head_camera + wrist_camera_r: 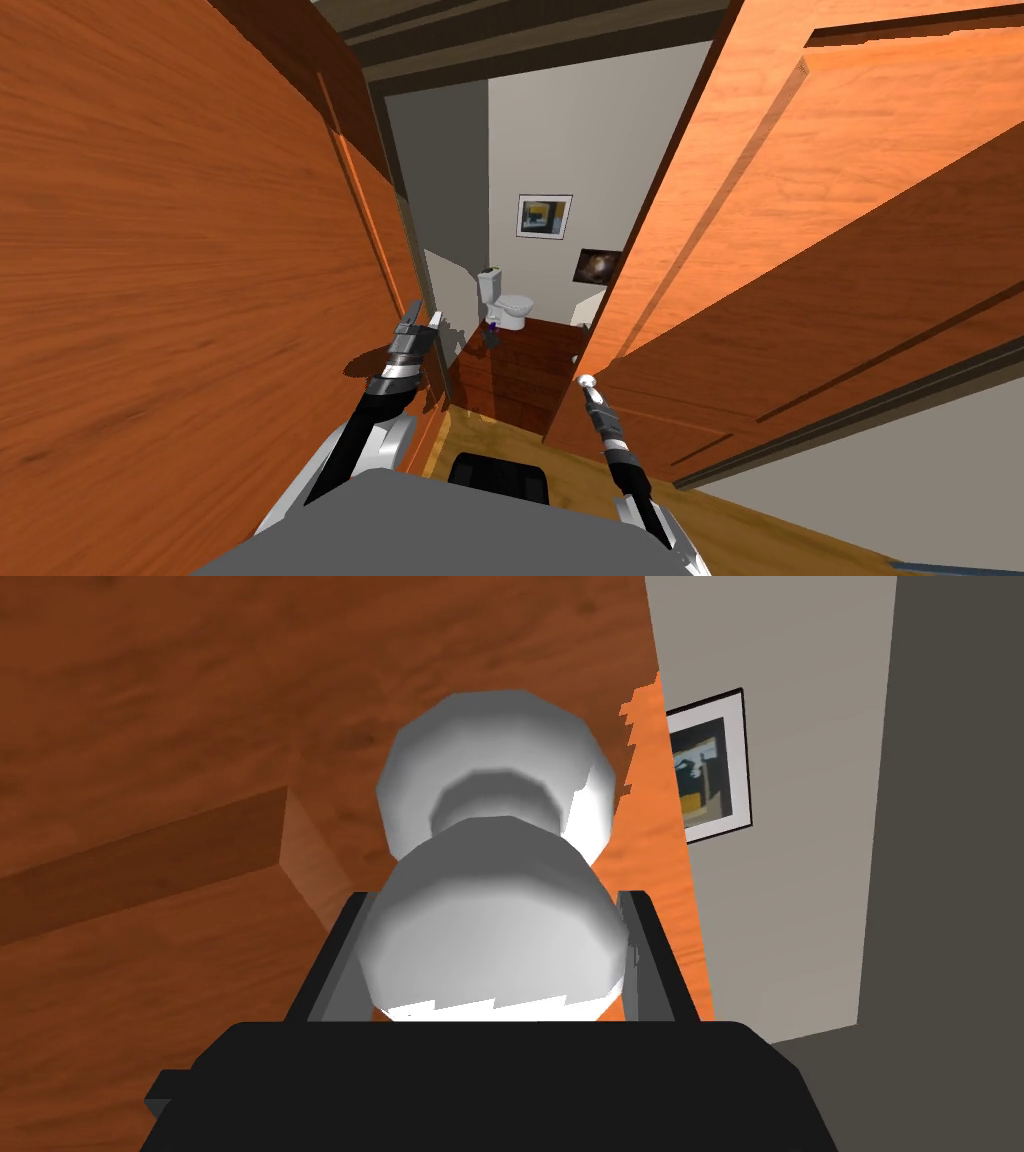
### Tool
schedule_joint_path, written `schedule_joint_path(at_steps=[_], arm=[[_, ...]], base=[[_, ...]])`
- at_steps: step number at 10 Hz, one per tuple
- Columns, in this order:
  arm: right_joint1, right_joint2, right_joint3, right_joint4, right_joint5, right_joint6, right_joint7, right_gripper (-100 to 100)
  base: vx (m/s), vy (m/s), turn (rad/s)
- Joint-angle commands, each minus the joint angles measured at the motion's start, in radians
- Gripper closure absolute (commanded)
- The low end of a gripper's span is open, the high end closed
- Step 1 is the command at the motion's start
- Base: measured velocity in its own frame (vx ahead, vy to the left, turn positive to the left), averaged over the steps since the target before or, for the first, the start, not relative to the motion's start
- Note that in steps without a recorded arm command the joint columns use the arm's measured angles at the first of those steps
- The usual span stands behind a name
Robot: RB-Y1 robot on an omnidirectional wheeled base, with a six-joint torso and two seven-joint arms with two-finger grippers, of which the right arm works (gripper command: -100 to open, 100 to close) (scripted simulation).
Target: Pull the door open
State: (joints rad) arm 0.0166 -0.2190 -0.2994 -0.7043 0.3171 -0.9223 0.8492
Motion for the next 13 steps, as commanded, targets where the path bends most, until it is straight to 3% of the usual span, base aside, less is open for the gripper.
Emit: schedule_joint_path(at_steps=[1, 13], arm=[[0.001, 0.004, 0.010, 0.002, -0.019, 0.000, -0.050, 100], [0.005, -0.004, 0.043, -0.004, -0.137, 0.011, -0.332, 100]], base=[[-0.061, -0.028, 0.122], [-0.042, -0.021, 0.072]])
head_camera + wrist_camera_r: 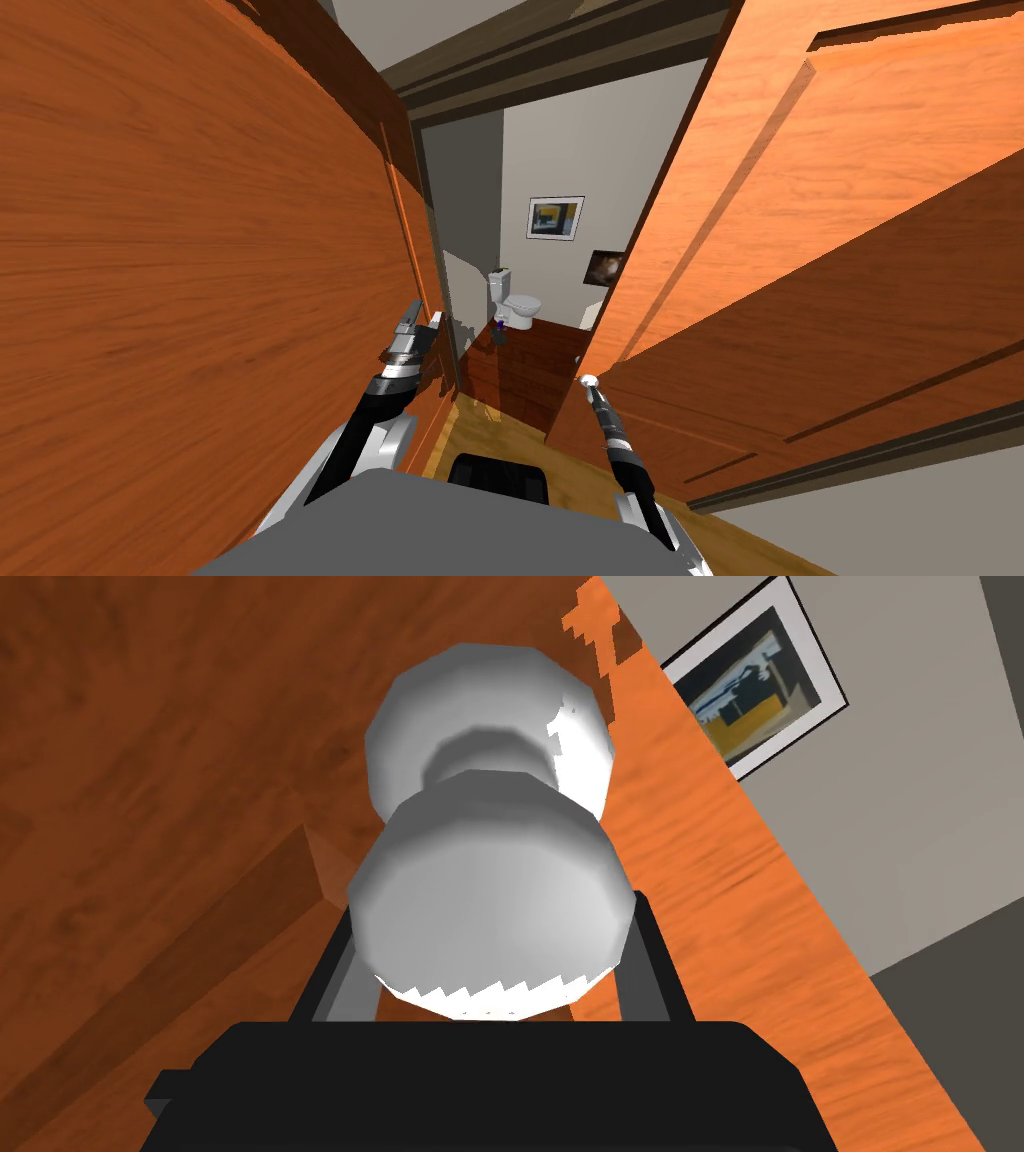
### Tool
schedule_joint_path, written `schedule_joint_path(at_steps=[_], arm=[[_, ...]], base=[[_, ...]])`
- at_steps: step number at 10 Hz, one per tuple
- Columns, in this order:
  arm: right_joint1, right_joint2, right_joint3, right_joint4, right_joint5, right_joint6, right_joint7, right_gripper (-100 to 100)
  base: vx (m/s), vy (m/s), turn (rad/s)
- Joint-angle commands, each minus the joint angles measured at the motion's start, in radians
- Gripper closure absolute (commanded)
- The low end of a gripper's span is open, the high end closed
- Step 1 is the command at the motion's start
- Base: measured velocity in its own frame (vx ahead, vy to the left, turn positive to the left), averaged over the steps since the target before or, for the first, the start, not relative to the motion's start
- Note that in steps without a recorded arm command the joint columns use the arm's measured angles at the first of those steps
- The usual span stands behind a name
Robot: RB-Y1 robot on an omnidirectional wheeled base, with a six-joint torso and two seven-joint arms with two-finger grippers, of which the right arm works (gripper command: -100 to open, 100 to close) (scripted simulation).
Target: Pull the door open
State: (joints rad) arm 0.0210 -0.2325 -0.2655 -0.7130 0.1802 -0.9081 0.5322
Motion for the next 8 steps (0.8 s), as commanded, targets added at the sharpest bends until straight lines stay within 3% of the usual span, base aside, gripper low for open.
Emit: schedule_joint_path(at_steps=[1, 4, 6, 8], arm=[[0.001, 0.009, 0.013, 0.003, -0.015, -0.001, -0.050, 100], [0.002, 0.007, 0.023, 0.002, -0.050, 0.002, -0.129, 100], [0.002, 0.007, 0.023, 0.002, -0.050, 0.002, -0.134, 100], [0.003, 0.004, 0.033, 0.000, -0.085, 0.005, -0.200, 100]], base=[[-0.032, -0.014, 0.055], [-0.042, -0.021, 0.071], [-0.021, -0.012, 0.019], [-0.041, -0.013, 0.085]])
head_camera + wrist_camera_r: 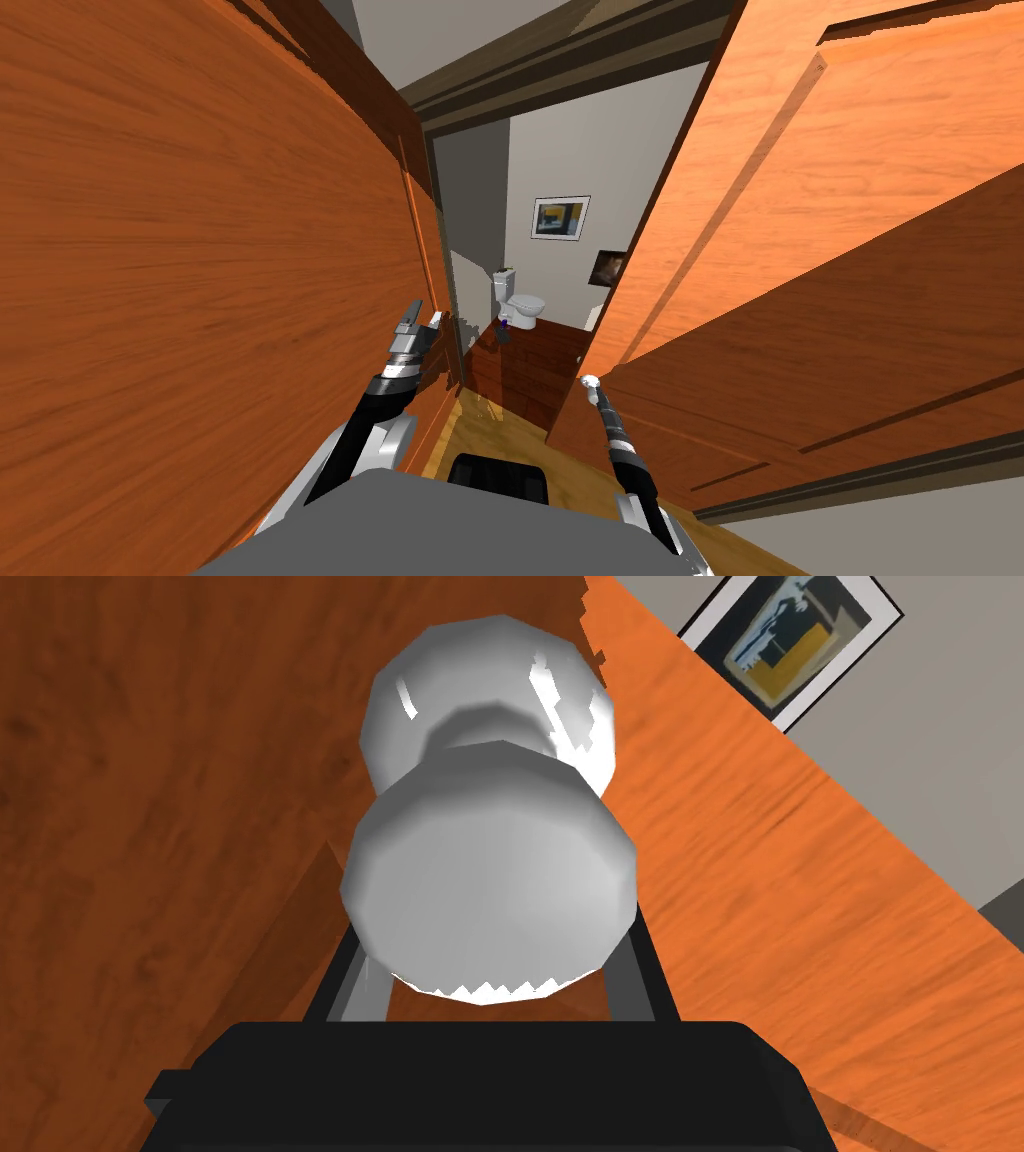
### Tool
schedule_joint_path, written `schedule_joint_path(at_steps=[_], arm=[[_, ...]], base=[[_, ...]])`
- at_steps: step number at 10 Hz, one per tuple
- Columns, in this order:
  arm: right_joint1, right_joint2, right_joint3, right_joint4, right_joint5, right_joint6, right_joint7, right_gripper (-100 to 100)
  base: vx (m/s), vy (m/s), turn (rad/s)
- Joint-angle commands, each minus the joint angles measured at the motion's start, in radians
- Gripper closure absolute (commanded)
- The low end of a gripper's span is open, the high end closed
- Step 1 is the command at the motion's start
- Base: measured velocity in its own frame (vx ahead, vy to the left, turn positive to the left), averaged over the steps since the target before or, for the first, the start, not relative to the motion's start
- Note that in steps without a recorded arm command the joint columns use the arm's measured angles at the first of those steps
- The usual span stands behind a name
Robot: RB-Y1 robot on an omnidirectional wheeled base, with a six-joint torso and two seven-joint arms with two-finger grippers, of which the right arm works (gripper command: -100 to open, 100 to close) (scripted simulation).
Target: Pull the door open
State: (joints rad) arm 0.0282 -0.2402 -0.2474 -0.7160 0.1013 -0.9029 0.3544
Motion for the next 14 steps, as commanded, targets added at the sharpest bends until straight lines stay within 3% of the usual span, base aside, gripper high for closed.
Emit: schedule_joint_path(at_steps=[1, 14], arm=[[-0.004, 0.012, 0.015, 0.003, -0.006, 0.000, -0.037, 100], [0.000, 0.004, 0.050, -0.004, -0.134, 0.013, -0.326, 100]], base=[[-0.038, -0.027, 0.051], [-0.035, -0.017, 0.056]])
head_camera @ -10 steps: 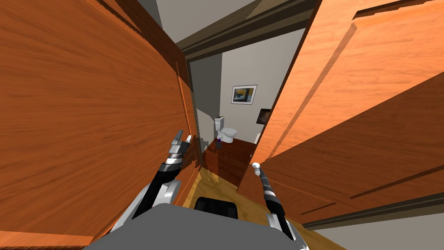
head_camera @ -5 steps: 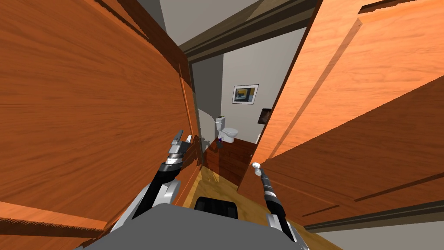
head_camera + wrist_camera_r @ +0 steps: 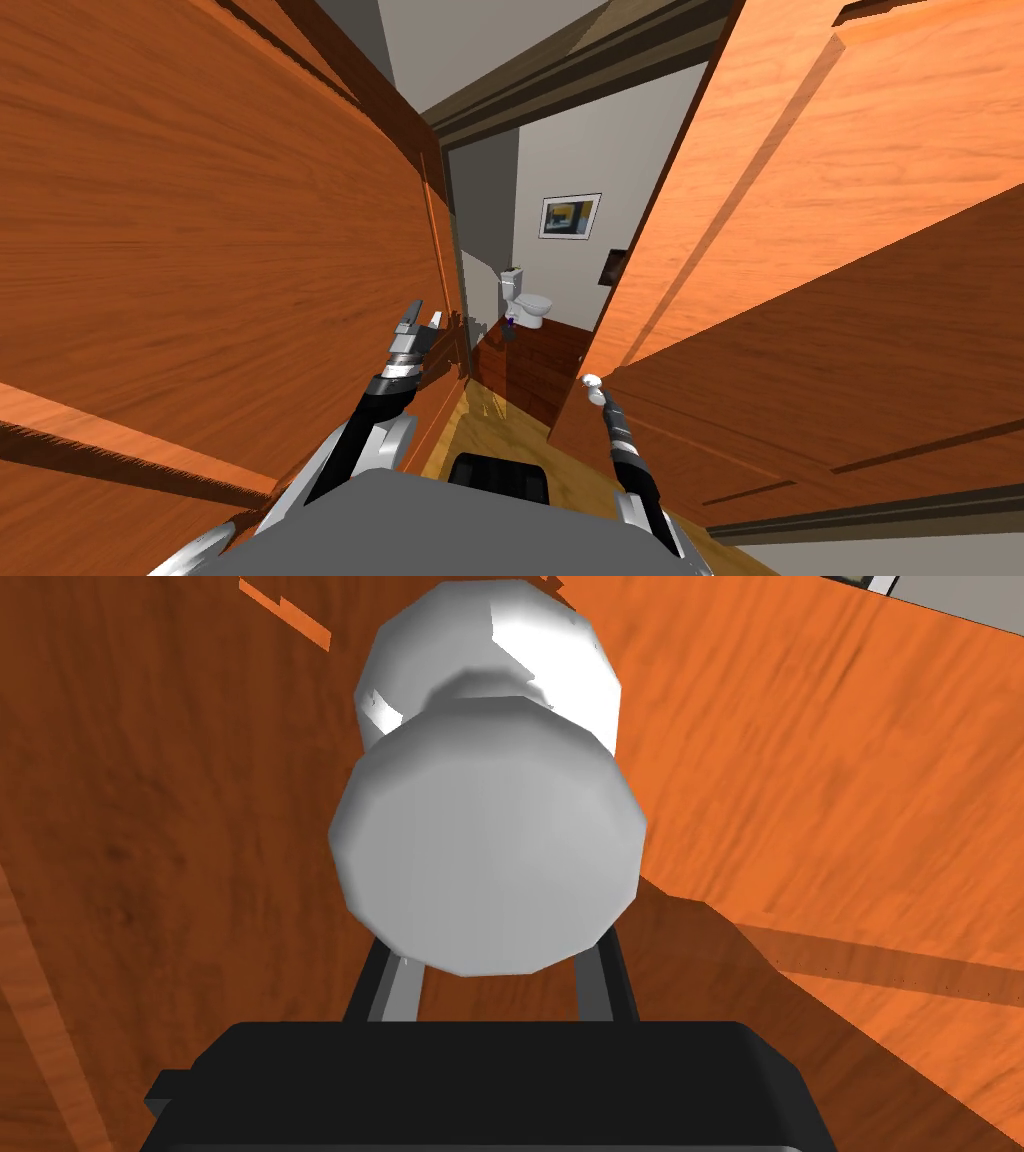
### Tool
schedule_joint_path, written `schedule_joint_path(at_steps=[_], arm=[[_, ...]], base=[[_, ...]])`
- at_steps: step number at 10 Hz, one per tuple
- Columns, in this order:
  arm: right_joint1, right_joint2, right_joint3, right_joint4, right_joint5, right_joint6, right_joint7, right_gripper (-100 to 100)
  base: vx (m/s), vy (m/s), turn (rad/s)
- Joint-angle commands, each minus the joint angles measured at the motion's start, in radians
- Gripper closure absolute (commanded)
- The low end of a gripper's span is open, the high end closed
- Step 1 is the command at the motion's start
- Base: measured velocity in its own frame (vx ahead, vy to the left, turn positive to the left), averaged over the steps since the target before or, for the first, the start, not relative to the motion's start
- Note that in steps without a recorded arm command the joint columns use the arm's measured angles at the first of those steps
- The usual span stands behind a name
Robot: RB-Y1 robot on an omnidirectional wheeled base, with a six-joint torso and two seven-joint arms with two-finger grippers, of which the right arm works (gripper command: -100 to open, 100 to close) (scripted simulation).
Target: Pull the door open
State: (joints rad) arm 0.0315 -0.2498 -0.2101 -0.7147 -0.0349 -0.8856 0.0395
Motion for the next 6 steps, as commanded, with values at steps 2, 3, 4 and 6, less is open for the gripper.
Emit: schedule_joint_path(at_steps=[2, 3, 4, 6], arm=[[-0.002, 0.011, 0.023, -0.007, -0.036, -0.001, -0.077, 100], [-0.002, 0.011, 0.023, -0.007, -0.036, -0.001, -0.094, 100], [-0.002, 0.009, 0.029, -0.008, -0.055, 0.001, -0.129, 100], [-0.001, 0.008, 0.034, -0.009, -0.074, 0.003, -0.177, 100]], base=[[-0.047, -0.020, 0.101], [-0.044, -0.022, 0.037], [-0.046, -0.010, 0.078], [-0.034, -0.011, 0.036]])
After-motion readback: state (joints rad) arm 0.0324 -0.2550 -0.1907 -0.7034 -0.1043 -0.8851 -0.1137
